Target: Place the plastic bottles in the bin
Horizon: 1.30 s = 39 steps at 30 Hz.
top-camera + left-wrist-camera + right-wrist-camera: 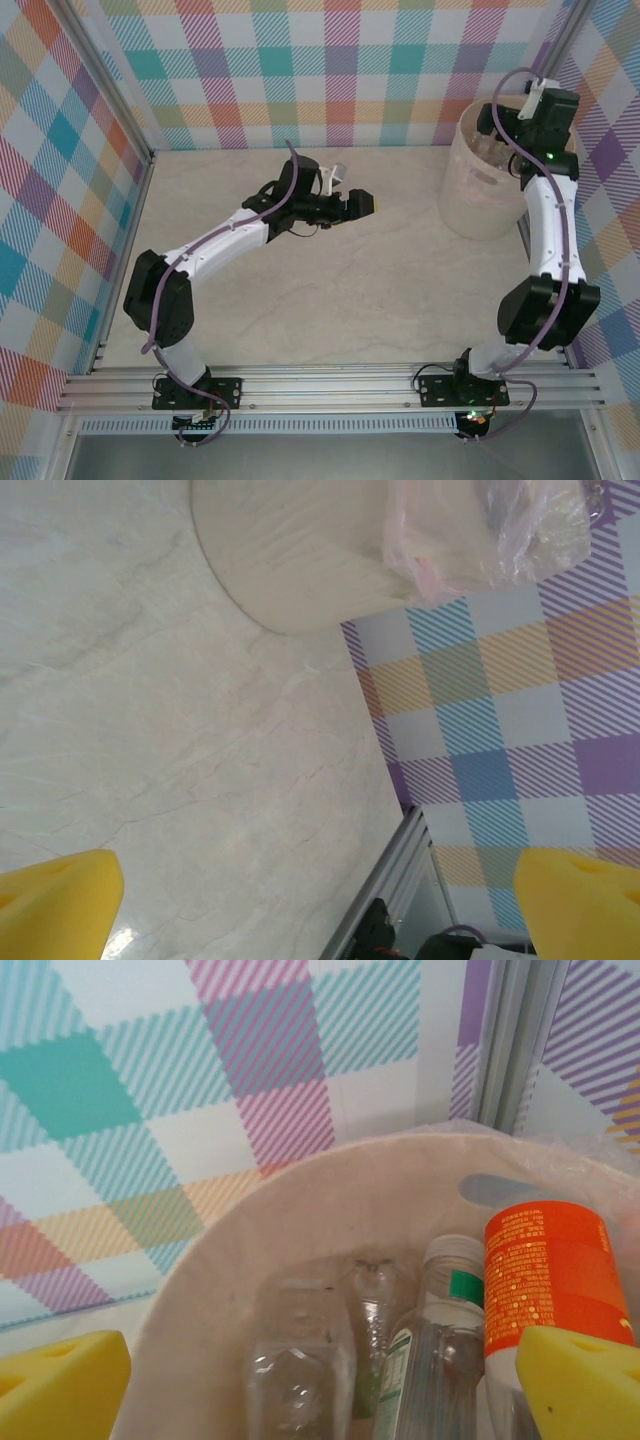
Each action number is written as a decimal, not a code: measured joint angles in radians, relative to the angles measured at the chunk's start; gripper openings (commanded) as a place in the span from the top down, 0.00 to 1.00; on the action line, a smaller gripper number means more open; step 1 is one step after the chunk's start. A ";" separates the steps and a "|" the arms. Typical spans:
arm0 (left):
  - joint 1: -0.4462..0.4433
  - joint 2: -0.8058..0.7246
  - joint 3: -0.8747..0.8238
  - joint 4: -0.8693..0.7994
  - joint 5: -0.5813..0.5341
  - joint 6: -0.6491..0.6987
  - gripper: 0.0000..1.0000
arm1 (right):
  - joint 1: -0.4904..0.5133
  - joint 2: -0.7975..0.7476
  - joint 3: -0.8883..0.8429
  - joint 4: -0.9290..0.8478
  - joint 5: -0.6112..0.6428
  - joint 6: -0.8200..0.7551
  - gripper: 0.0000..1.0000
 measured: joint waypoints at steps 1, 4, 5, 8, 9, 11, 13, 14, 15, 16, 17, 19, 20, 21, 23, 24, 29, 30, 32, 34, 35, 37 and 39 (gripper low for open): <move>0.000 -0.025 -0.016 -0.002 -0.026 0.006 0.00 | 0.000 -0.032 -0.016 0.000 -0.014 0.011 0.00; 0.000 -0.124 -0.073 -0.009 -0.129 0.022 0.00 | 0.000 -0.147 -0.094 0.006 -0.068 0.053 0.00; 0.000 -0.157 -0.092 -0.011 -0.161 0.026 0.00 | 0.000 -0.181 -0.123 0.009 -0.087 0.066 0.00; 0.000 -0.287 -0.160 -0.023 -0.297 0.037 0.00 | 0.000 -0.283 -0.221 0.031 -0.163 0.105 0.00; 0.000 -0.324 -0.180 -0.026 -0.341 0.043 0.00 | 0.000 -0.315 -0.257 0.040 -0.194 0.119 0.00; 0.001 -0.391 -0.215 -0.032 -0.435 0.053 0.00 | 0.000 -0.365 -0.324 0.058 -0.251 0.141 0.00; 0.004 -0.452 -0.256 -0.046 -0.544 0.061 0.00 | 0.003 -0.418 -0.404 0.087 -0.303 0.163 0.00; 0.008 -0.473 -0.273 -0.055 -0.588 0.064 0.00 | 0.005 -0.441 -0.441 0.105 -0.323 0.174 0.00; 0.013 -0.497 -0.296 -0.061 -0.641 0.067 0.00 | 0.010 -0.468 -0.483 0.124 -0.346 0.188 0.00; 0.019 -0.521 -0.320 -0.072 -0.691 0.069 0.00 | 0.014 -0.497 -0.528 0.145 -0.370 0.202 0.00; 0.028 -0.544 -0.347 -0.083 -0.739 0.071 0.00 | 0.019 -0.523 -0.566 0.165 -0.390 0.216 0.00; 0.052 -0.583 -0.393 -0.106 -0.820 0.074 0.00 | 0.031 -0.563 -0.630 0.207 -0.421 0.241 0.00; 0.071 -0.605 -0.418 -0.123 -0.863 0.075 0.00 | 0.038 -0.582 -0.662 0.231 -0.436 0.255 0.00; 0.087 -0.618 -0.434 -0.134 -0.892 0.076 0.00 | 0.044 -0.597 -0.689 0.253 -0.449 0.267 0.00; 0.131 -0.650 -0.475 -0.151 -0.972 0.083 0.00 | 0.058 -0.620 -0.747 0.308 -0.474 0.291 0.00; 0.153 -0.665 -0.495 -0.157 -1.004 0.092 0.00 | 0.064 -0.626 -0.772 0.328 -0.481 0.299 0.00; 0.238 -0.691 -0.602 -0.122 -1.161 0.195 0.00 | 0.103 -0.631 -0.879 0.366 -0.449 0.312 0.00; 0.249 -0.691 -0.631 -0.100 -1.181 0.222 0.00 | 0.113 -0.628 -0.903 0.371 -0.426 0.312 0.00; 0.282 -0.687 -0.688 -0.061 -1.203 0.270 0.00 | 0.126 -0.613 -0.942 0.383 -0.385 0.311 0.00; 0.328 -0.665 -0.739 -0.013 -1.213 0.310 0.00 | 0.139 -0.578 -0.986 0.401 -0.317 0.312 0.00; 0.348 -0.649 -0.755 0.007 -1.219 0.322 0.00 | 0.143 -0.560 -1.004 0.410 -0.292 0.312 0.00; 0.384 -0.597 -0.782 0.047 -1.230 0.343 0.00 | 0.148 -0.505 -1.050 0.442 -0.236 0.309 0.00; 0.410 -0.540 -0.797 0.092 -1.226 0.356 0.00 | 0.155 -0.442 -1.082 0.464 -0.188 0.294 0.00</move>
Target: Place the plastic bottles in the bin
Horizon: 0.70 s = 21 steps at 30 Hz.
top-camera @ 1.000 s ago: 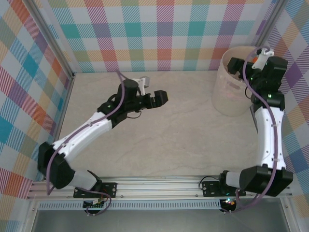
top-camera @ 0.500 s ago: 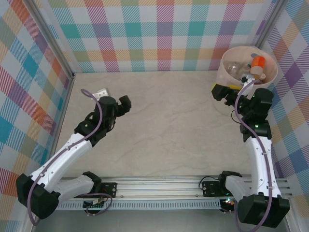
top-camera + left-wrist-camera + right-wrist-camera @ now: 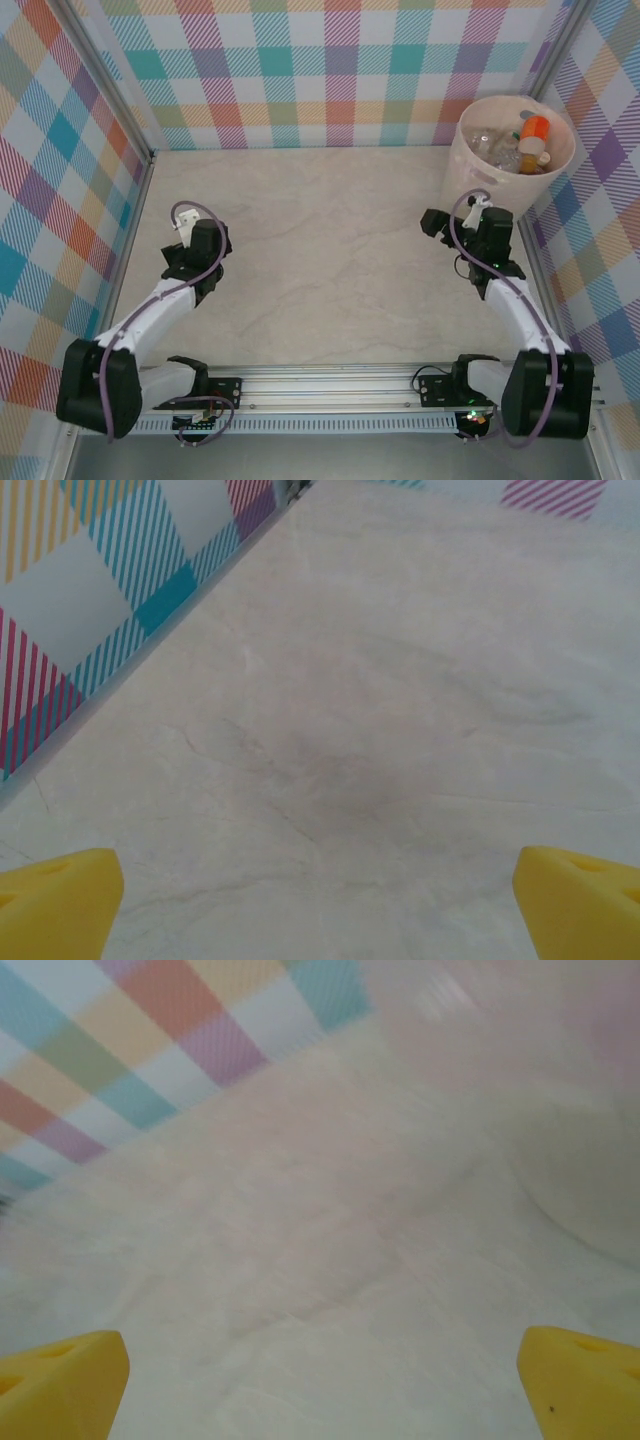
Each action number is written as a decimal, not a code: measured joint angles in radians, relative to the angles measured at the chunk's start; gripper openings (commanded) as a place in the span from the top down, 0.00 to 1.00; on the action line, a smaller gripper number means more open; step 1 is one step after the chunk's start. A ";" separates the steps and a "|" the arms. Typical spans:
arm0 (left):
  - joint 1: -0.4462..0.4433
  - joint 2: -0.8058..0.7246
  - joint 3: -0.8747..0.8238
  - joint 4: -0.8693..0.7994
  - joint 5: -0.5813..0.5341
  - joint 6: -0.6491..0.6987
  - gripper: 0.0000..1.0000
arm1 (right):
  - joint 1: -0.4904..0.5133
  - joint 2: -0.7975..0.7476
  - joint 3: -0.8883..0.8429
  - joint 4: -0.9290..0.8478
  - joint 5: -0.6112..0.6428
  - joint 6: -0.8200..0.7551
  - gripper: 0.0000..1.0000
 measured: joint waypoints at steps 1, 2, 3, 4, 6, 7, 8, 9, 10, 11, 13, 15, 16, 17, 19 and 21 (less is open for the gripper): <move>0.013 0.027 -0.008 0.030 0.009 0.008 0.00 | 0.003 0.037 -0.010 0.005 0.026 -0.015 0.00; 0.026 0.056 -0.019 0.067 0.022 0.014 0.00 | 0.004 0.066 -0.015 0.011 0.045 -0.029 0.00; 0.040 0.090 -0.030 0.111 0.040 0.025 0.00 | 0.005 0.102 -0.017 0.021 0.066 -0.046 0.00; 0.049 0.123 -0.040 0.153 0.055 0.037 0.00 | 0.005 0.137 -0.018 0.035 0.085 -0.060 0.00; 0.062 0.193 -0.062 0.244 0.092 0.066 0.00 | 0.008 0.178 -0.018 0.047 0.113 -0.087 0.00; 0.064 0.227 -0.072 0.288 0.113 0.086 0.00 | 0.010 0.189 -0.018 0.052 0.129 -0.104 0.00; 0.065 0.254 -0.078 0.322 0.129 0.104 0.00 | 0.012 0.195 -0.018 0.063 0.142 -0.117 0.00; 0.066 0.280 -0.081 0.354 0.150 0.127 0.00 | 0.014 0.198 -0.018 0.080 0.156 -0.131 0.00; 0.068 0.298 -0.085 0.390 0.173 0.152 0.00 | 0.017 0.200 -0.018 0.101 0.169 -0.149 0.00; 0.071 0.306 -0.095 0.435 0.195 0.174 0.00 | 0.017 0.201 -0.018 0.117 0.182 -0.164 0.00; 0.083 0.314 -0.138 0.560 0.259 0.214 0.00 | 0.017 0.206 -0.019 0.150 0.201 -0.201 0.00; 0.096 0.346 -0.197 0.718 0.295 0.239 0.00 | 0.017 0.219 -0.032 0.191 0.204 -0.234 0.00; 0.100 0.368 -0.219 0.757 0.309 0.244 0.00 | 0.017 0.226 -0.046 0.219 0.202 -0.249 0.00; 0.104 0.384 -0.234 0.770 0.318 0.246 0.00 | 0.017 0.233 -0.063 0.248 0.198 -0.262 0.00; 0.110 0.400 -0.243 0.787 0.331 0.248 0.00 | 0.017 0.252 -0.102 0.313 0.184 -0.280 0.00; 0.113 0.401 -0.241 0.817 0.337 0.249 0.00 | 0.017 0.278 -0.137 0.380 0.175 -0.294 0.00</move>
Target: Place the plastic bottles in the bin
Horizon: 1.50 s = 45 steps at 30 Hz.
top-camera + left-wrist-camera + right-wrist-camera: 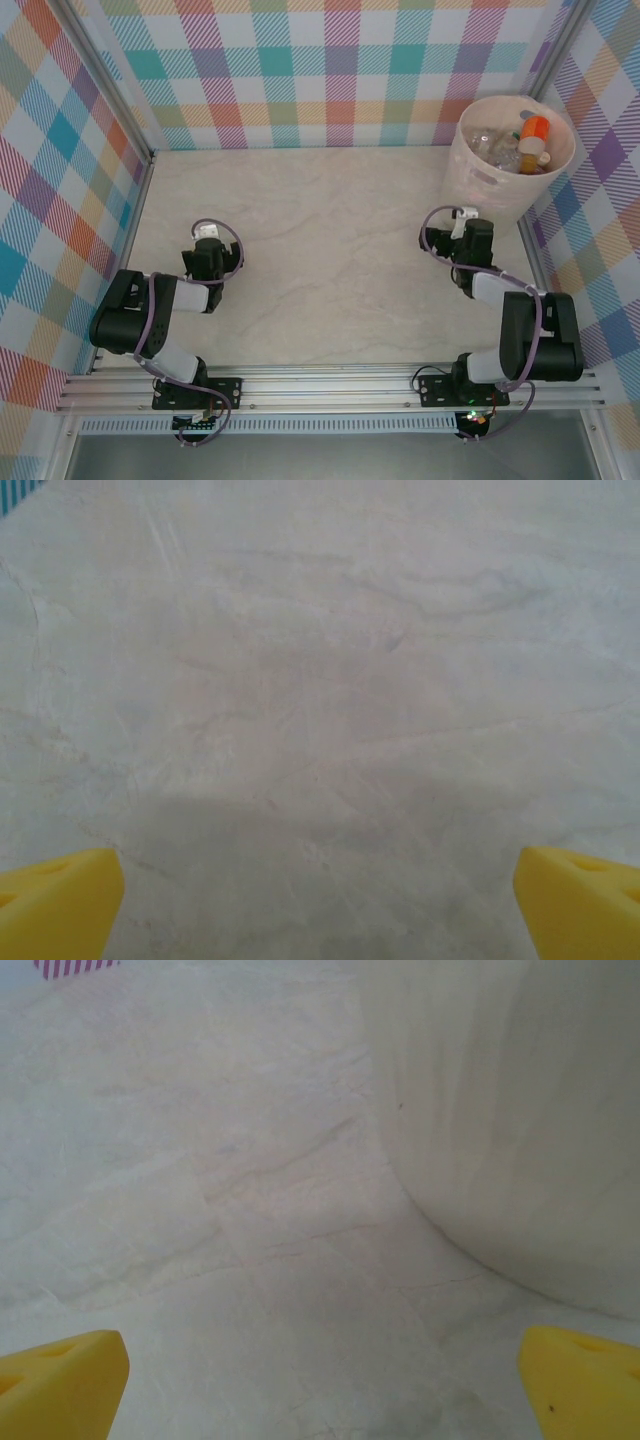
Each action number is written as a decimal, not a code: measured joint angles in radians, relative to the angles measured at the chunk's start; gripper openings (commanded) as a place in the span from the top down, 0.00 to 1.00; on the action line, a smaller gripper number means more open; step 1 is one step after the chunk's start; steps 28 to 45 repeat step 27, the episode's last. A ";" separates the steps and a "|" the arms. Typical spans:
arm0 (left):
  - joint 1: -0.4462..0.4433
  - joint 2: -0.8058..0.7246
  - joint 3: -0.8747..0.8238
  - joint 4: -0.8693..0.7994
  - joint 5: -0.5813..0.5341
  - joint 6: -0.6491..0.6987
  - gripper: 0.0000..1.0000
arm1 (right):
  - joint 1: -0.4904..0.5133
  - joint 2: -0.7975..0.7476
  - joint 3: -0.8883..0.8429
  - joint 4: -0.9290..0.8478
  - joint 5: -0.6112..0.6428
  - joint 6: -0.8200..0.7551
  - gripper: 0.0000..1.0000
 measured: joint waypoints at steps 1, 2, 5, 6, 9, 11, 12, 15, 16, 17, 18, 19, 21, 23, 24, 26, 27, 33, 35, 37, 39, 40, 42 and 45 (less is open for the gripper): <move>0.001 0.000 0.002 0.018 0.004 0.000 0.00 | 0.000 0.017 -0.018 0.044 -0.002 -0.007 0.00; 0.001 0.000 0.002 0.032 0.005 0.000 0.00 | 0.000 0.034 -0.035 0.090 -0.003 -0.013 0.00; 0.003 0.000 0.002 0.051 0.005 0.000 0.00 | 0.000 0.081 -0.103 0.256 -0.021 -0.027 0.00; 0.003 0.000 0.002 0.056 0.006 0.000 0.00 | 0.000 0.099 -0.130 0.316 -0.026 -0.033 0.00; 0.003 0.000 0.002 0.065 0.005 0.000 0.00 | 0.000 0.121 -0.182 0.386 -0.035 -0.042 0.00; 0.003 0.000 0.002 0.066 0.005 0.000 0.00 | 0.003 0.125 -0.146 0.349 -0.028 -0.043 0.00; 0.003 0.000 0.002 0.066 0.006 0.000 0.00 | 0.007 0.130 -0.123 0.345 -0.024 -0.045 0.00; 0.003 0.000 0.002 0.066 0.006 0.000 0.00 | 0.017 0.130 -0.068 0.352 -0.020 -0.046 0.00; 0.003 0.000 0.002 0.066 0.006 0.000 0.00 | 0.019 0.130 -0.062 0.354 -0.019 -0.047 0.00; 0.003 0.000 0.002 0.066 0.006 0.000 0.00 | 0.019 0.130 -0.062 0.354 -0.019 -0.048 0.00; 0.003 0.000 0.002 0.066 0.006 0.000 0.00 | 0.019 0.130 -0.062 0.351 -0.018 -0.049 0.00; 0.003 0.000 0.002 0.066 0.006 0.000 0.00 | 0.019 0.130 -0.062 0.346 -0.017 -0.050 0.00; 0.003 0.000 0.002 0.066 0.006 0.000 0.00 | 0.019 0.130 -0.062 0.345 -0.017 -0.051 0.00; 0.003 0.000 0.002 0.066 0.006 0.000 0.00 | 0.019 0.130 -0.062 0.343 -0.017 -0.053 0.00; 0.003 0.000 0.002 0.066 0.006 0.000 0.00 | 0.019 0.130 -0.062 0.343 -0.017 -0.053 0.00; 0.003 0.000 0.002 0.066 0.006 0.000 0.00 | 0.019 0.130 -0.062 0.343 -0.017 -0.053 0.00; 0.003 0.000 0.002 0.066 0.006 0.000 0.00 | 0.019 0.130 -0.062 0.343 -0.017 -0.053 0.00; 0.003 0.000 0.002 0.066 0.006 0.000 0.00 | 0.019 0.130 -0.062 0.343 -0.017 -0.053 0.00; 0.003 0.000 0.002 0.066 0.006 0.000 0.00 | 0.019 0.130 -0.062 0.343 -0.017 -0.053 0.00; 0.003 0.000 0.002 0.066 0.006 0.000 0.00 | 0.019 0.130 -0.062 0.343 -0.017 -0.053 0.00; 0.003 0.000 0.002 0.066 0.006 0.000 0.00 | 0.019 0.130 -0.062 0.343 -0.017 -0.053 0.00; 0.003 0.000 0.002 0.066 0.006 0.000 0.00 | 0.019 0.130 -0.062 0.343 -0.017 -0.053 0.00; 0.003 0.000 0.002 0.066 0.006 0.000 0.00 | 0.019 0.130 -0.062 0.343 -0.017 -0.053 0.00; 0.003 0.000 0.002 0.066 0.006 0.000 0.00 | 0.019 0.130 -0.062 0.343 -0.017 -0.053 0.00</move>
